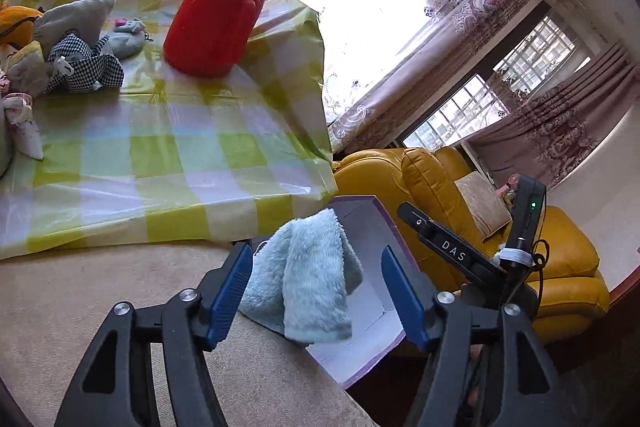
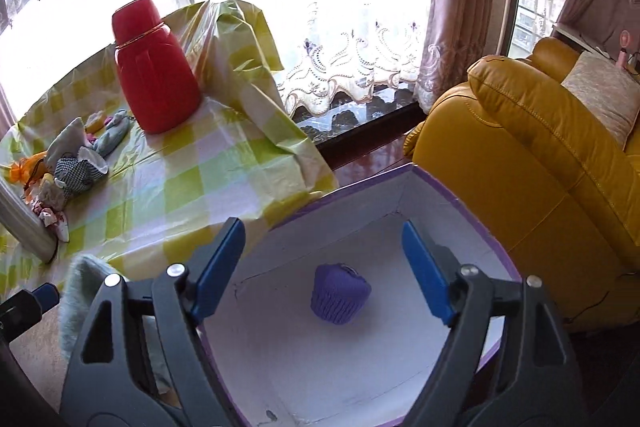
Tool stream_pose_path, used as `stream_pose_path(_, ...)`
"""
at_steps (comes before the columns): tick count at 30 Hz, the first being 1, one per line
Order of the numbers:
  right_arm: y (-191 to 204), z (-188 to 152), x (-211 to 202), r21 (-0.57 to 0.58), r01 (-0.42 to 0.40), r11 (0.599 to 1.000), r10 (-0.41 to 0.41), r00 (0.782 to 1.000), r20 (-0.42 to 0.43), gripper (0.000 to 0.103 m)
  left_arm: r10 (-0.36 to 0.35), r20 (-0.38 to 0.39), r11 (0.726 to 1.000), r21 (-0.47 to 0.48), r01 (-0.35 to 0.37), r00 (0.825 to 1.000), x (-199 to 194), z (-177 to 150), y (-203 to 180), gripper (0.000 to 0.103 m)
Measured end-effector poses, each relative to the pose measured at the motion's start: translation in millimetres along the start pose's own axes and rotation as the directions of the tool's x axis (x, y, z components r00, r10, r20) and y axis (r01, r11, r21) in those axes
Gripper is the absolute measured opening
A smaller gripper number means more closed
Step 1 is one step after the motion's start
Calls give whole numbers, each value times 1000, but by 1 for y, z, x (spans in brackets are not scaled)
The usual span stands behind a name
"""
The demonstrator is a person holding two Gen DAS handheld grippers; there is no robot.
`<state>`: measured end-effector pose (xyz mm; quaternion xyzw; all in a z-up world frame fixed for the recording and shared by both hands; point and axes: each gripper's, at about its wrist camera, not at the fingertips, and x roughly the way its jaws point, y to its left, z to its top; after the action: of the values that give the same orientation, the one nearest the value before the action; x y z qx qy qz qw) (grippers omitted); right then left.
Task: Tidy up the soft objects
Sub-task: 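Carry both items to the white box and open both tools to drop them, then grasp the pink towel with the left tool while the right tool grasps the gingham cloth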
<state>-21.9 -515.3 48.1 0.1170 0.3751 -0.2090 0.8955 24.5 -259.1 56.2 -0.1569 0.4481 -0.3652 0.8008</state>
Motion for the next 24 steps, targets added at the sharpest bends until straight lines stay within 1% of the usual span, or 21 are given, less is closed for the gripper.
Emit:
stream_pose_path(2, -3, 1, 0, -12, 38, 999, -38, 999, -1, 86, 8, -6, 1000, 9, -7, 1000, -1, -2, -1, 68)
stream_pose_path(4, -3, 1, 3, -20, 45, 999, -45, 999, -5, 86, 34, 6, 999, 11, -34, 999, -6, -3, 3, 68)
stream_pose_path(6, 0, 0, 5, -27, 21, 999, -21, 1000, -19, 86, 63, 25, 998, 2, -63, 998, -15, -3, 11, 68)
stream_pose_path(8, 7, -2, 7, -27, -20, 999, 19, 999, -30, 86, 98, 53, 995, -7, -98, 994, -27, -2, 23, 68)
stream_pose_path(12, 37, -5, 8, -58, -114, 992, 112, 993, -30, 86, 193, 102, 981, -47, -189, 976, -58, -6, 55, 68)
stream_pose_path(14, 56, -4, 8, -83, -158, 984, 156, 987, -27, 86, 254, 128, 966, -74, -247, 959, -76, -9, 74, 68)
stream_pose_path(16, 78, -3, 11, -107, -189, 976, 186, 982, -40, 86, 313, 155, 948, -106, -300, 937, -98, -12, 94, 68)
stream_pose_path(19, 113, 0, 16, -140, -241, 960, 234, 970, -64, 86, 390, 201, 917, -168, -361, 899, -132, -13, 125, 68)
stream_pose_path(21, 136, 2, 21, -160, -277, 947, 268, 960, -77, 86, 431, 227, 896, -220, -385, 874, -154, -11, 148, 68)
stream_pose_path(24, 172, 7, 26, -197, -314, 929, 302, 949, -92, 86, 476, 264, 867, -299, -398, 839, -182, -6, 181, 68)
